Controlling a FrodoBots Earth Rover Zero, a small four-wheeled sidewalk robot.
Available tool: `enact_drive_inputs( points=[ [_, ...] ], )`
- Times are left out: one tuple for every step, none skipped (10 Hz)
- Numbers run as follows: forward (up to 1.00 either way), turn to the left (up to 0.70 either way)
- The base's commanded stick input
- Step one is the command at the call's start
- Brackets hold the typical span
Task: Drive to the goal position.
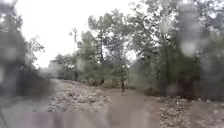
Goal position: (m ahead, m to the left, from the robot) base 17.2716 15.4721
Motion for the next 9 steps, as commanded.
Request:
enact_drive_inputs(
  points=[
    [0.70,0.11],
    [0.70,0.14],
    [0.70,0.14],
    [0.70,0.14],
    [0.70,0.14],
    [0.70,0.14],
    [0.70,0.14],
    [0.70,0.14],
    [0.70,0.14]
  ],
)
